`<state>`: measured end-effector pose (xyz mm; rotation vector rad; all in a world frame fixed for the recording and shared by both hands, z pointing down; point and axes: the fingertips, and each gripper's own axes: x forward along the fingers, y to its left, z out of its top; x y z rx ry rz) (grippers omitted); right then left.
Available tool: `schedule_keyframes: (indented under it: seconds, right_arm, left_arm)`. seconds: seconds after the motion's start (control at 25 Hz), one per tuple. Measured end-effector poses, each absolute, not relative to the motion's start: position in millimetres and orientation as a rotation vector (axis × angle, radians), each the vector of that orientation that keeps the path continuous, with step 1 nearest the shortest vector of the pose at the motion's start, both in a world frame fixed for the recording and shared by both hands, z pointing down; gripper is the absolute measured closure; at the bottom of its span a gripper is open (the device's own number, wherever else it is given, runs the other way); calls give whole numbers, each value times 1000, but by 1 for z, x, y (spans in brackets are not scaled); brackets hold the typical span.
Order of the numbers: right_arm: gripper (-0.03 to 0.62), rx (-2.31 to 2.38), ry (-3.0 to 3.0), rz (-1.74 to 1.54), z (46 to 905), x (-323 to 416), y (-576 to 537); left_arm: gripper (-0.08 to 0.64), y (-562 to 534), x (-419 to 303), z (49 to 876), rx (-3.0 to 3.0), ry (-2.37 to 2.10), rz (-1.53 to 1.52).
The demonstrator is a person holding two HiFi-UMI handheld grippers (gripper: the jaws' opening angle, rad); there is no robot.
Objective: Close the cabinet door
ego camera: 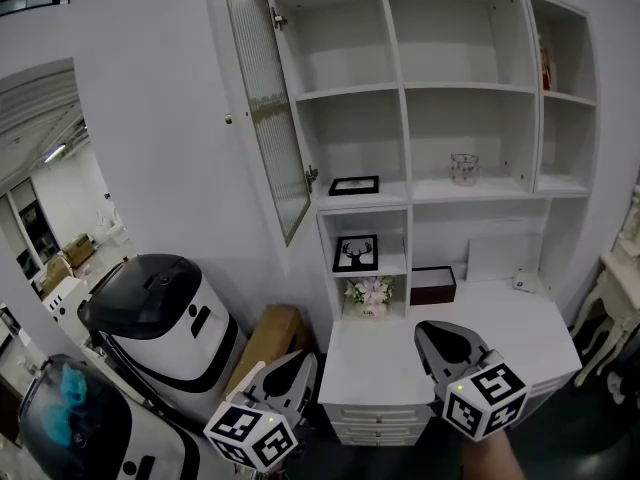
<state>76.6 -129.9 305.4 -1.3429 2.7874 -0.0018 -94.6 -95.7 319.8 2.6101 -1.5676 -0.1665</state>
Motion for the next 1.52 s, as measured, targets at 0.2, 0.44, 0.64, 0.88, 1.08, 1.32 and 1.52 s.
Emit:
schedule_keyframes:
  seconds: [0.2, 0.44, 0.64, 0.88, 1.08, 1.32, 1.52]
  right_arm:
    - [586, -1347, 2791, 2, 300, 53, -151]
    - [586, -1336, 2798, -11, 301, 11, -184]
    - [584, -1276, 2820, -36, 300, -31, -207]
    - [554, -1180, 2844, -38, 297, -83, -230]
    - [503, -1137, 2857, -17, 294, -121, -245]
    - [476, -1122, 2882, 20, 297, -157, -263]
    - [443, -1179, 2880, 88, 294, -174, -271]
  left_arm:
    - [554, -118, -116, 315, 2618, -1555, -182]
    - [554, -149, -153, 324, 2589, -1562, -190]
    - [554, -166, -191, 330, 2547, -1601, -195]
    - [554, -185, -228, 334, 2516, -1639, -191]
    - [554, -198, -250, 337, 2509, -1655, -180]
    - [554, -215, -272, 342, 2518, -1660, -144]
    - [554, -228, -282, 344, 2528, -1634, -142]
